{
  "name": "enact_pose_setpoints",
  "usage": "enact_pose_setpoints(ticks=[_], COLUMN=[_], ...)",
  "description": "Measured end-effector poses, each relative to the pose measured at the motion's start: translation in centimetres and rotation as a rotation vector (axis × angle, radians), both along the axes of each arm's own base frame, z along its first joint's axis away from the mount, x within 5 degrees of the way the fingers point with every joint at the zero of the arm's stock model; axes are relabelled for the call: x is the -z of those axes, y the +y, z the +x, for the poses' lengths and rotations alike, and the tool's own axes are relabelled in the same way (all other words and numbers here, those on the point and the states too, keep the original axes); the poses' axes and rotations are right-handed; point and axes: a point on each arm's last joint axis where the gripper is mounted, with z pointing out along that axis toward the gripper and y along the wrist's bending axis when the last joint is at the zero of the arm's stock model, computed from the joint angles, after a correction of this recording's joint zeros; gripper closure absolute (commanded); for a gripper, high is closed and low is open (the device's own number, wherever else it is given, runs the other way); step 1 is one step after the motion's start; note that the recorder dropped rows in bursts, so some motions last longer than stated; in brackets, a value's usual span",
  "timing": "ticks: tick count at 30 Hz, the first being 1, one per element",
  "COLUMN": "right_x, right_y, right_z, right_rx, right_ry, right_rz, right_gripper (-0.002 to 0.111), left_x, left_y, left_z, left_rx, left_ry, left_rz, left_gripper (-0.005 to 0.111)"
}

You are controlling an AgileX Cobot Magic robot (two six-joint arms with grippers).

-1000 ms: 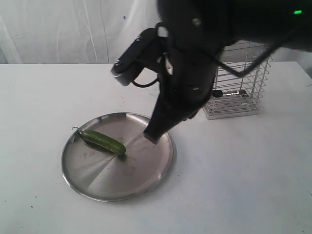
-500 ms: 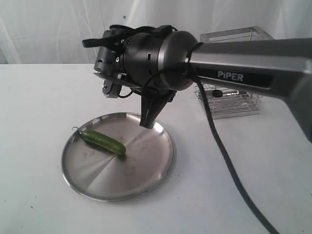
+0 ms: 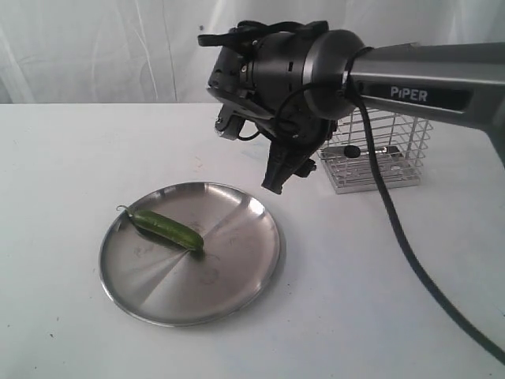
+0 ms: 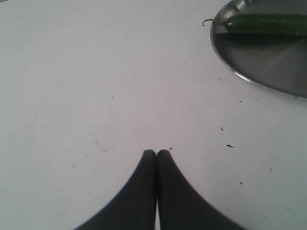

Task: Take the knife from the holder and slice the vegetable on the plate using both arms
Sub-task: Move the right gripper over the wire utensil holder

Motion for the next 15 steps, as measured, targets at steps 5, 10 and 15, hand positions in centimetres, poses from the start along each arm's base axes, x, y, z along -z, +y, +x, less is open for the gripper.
enact_pose_setpoints(ticks=[5,10,15], right_x=[0.1,1.1,1.9], right_y=[-0.9,-2.1,-2.7], right_z=[0.6,0.8,0.8], right_rx=[0.036,0.067,0.079], right_ry=[0.006,0.039,0.062], right_rz=[0.012,-0.007,-0.025], right_gripper=[0.050,0.050,0.050], left_x=[0.0,0.0,0.0], left_y=[0.0,0.0,0.0], left_z=[0.0,0.0,0.0], left_rx=[0.000,0.000,0.000], left_ry=[0.000,0.000,0.000], left_rz=[0.000,0.000,0.000], left_gripper=[0.107,0.107,0.107])
